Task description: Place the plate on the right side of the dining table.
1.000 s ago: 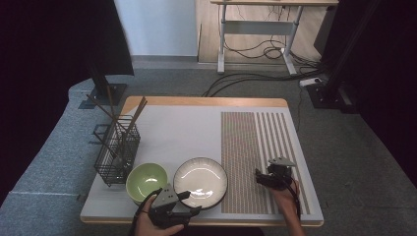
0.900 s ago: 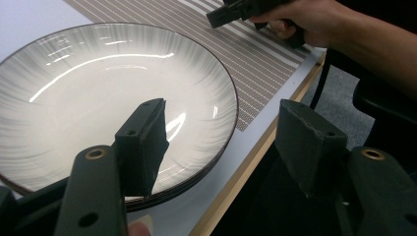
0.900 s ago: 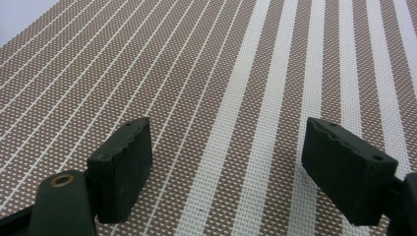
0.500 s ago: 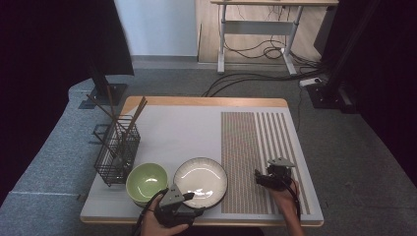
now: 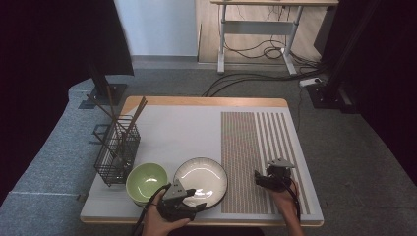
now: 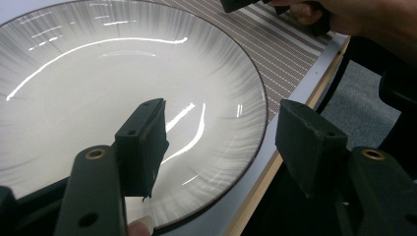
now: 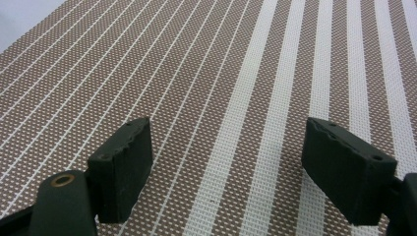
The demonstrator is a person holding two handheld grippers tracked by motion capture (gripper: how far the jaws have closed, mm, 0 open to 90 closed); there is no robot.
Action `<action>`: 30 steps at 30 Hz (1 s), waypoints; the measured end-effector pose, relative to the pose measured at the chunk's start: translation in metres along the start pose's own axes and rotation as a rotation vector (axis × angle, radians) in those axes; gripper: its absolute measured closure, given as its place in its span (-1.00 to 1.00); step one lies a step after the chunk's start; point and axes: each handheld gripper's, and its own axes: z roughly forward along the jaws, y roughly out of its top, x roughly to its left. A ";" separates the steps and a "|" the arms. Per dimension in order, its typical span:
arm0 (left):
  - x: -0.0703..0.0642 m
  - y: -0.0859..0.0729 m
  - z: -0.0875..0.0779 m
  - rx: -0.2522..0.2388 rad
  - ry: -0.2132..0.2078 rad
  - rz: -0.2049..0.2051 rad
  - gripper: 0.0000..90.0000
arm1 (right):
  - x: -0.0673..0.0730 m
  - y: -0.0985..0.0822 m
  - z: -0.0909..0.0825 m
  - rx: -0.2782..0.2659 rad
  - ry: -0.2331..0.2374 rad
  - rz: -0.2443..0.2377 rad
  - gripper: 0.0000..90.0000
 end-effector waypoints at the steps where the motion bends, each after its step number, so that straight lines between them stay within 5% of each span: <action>1: 0.000 0.000 0.001 0.003 -0.001 0.003 -0.19 | 0.000 0.000 0.000 -0.001 -0.001 0.001 -0.56; 30: -0.020 -0.015 0.017 0.055 -0.036 0.057 -0.19 | 0.010 0.002 -0.004 -0.021 0.001 -0.015 -0.54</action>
